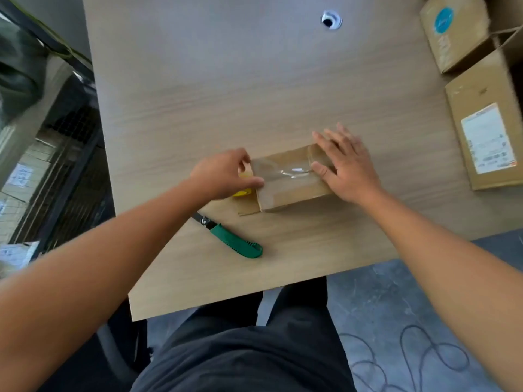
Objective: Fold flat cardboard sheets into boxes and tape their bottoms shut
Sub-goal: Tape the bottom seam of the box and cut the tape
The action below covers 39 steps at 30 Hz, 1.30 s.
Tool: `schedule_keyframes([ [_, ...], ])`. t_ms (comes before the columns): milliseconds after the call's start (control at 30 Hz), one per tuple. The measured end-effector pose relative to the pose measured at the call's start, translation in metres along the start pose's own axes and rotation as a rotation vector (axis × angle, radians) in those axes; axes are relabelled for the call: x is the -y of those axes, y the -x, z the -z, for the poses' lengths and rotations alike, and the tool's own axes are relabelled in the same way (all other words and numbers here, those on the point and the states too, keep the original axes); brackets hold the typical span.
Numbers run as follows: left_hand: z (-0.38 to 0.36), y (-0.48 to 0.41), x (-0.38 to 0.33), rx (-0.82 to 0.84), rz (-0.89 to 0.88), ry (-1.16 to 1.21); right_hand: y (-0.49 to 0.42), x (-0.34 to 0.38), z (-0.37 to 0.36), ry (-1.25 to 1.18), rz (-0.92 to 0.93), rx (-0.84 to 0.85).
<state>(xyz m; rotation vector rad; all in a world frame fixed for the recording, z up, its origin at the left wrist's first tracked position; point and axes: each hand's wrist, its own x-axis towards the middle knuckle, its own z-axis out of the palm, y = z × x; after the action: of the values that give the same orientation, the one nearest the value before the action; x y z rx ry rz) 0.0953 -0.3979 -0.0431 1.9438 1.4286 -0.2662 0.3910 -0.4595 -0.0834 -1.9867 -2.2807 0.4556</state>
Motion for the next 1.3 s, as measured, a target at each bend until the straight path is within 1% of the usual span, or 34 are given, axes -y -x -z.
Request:
schedule_keyframes([
  [67, 0.004, -0.008, 0.002, 0.059, -0.006, 0.025, 0.006, 0.008, 0.002, 0.029, -0.022, -0.102],
  [133, 0.007, -0.012, 0.0, 0.115, -0.023, 0.042, 0.023, 0.032, 0.005, -0.017, -0.037, -0.323],
  [167, 0.007, -0.013, -0.001, 0.123, -0.035, 0.043, 0.036, 0.051, 0.003, -0.071, 0.009, -0.417],
  [200, 0.007, -0.013, -0.001, 0.117, -0.045, 0.043, 0.049, 0.076, -0.001, -0.126, 0.105, -0.454],
  [233, 0.007, -0.012, -0.001, 0.101, -0.05, 0.041, 0.062, 0.103, -0.009, -0.165, 0.223, -0.433],
  [267, 0.006, -0.011, 0.0, 0.08, -0.054, 0.04, 0.073, 0.131, -0.021, -0.181, 0.326, -0.376],
  [300, 0.005, -0.009, 0.001, 0.062, -0.057, 0.044, 0.082, 0.155, -0.036, -0.184, 0.381, -0.307],
  [333, 0.003, -0.008, 0.002, 0.049, -0.059, 0.051, 0.088, 0.175, -0.052, -0.183, 0.374, -0.234],
  [433, -0.003, -0.004, 0.005, 0.031, -0.053, 0.053, 0.094, 0.212, -0.096, -0.118, 0.136, 0.0],
  [467, -0.004, -0.003, 0.006, 0.027, -0.049, 0.052, 0.093, 0.218, -0.105, -0.083, 0.081, 0.038],
  [567, -0.006, -0.001, 0.006, 0.013, -0.051, 0.024, 0.09, 0.227, -0.116, -0.055, 0.017, 0.033],
  [633, -0.006, 0.001, 0.007, 0.008, -0.053, 0.002, 0.093, 0.225, -0.116, -0.098, 0.034, 0.004],
  [700, -0.006, 0.003, 0.009, 0.006, -0.046, -0.019, 0.105, 0.215, -0.106, -0.232, 0.054, 0.034],
  [800, -0.007, 0.005, 0.01, -0.002, -0.026, -0.046, 0.14, 0.189, -0.069, -0.465, -0.069, 0.12],
  [833, -0.007, 0.006, 0.009, -0.004, -0.02, -0.041, 0.151, 0.181, -0.053, -0.526, -0.142, 0.105],
  [900, -0.007, 0.006, 0.008, -0.011, -0.009, -0.006, 0.157, 0.17, -0.02, -0.623, -0.322, 0.014],
  [933, -0.007, 0.006, 0.007, -0.015, -0.004, 0.009, 0.147, 0.168, -0.006, -0.625, -0.384, -0.057],
  [1000, -0.006, 0.008, 0.004, -0.032, 0.008, 0.044, 0.112, 0.165, 0.011, -0.488, -0.401, -0.168],
  [1033, -0.006, 0.01, 0.002, -0.039, 0.016, 0.058, 0.093, 0.165, 0.014, -0.416, -0.386, -0.154],
  [1133, -0.01, 0.019, 0.001, -0.088, 0.061, 0.042, 0.054, 0.168, 0.014, -0.337, -0.394, 0.103],
  [1200, -0.016, 0.027, 0.004, -0.155, 0.069, 0.08, 0.049, 0.171, 0.012, -0.291, -0.404, 0.219],
  [1233, -0.018, 0.032, 0.008, -0.175, 0.06, 0.143, 0.048, 0.171, 0.013, -0.274, -0.399, 0.25],
  [1300, -0.022, 0.047, 0.019, -0.168, 0.006, 0.364, 0.044, 0.173, 0.018, -0.268, -0.4, 0.298],
])
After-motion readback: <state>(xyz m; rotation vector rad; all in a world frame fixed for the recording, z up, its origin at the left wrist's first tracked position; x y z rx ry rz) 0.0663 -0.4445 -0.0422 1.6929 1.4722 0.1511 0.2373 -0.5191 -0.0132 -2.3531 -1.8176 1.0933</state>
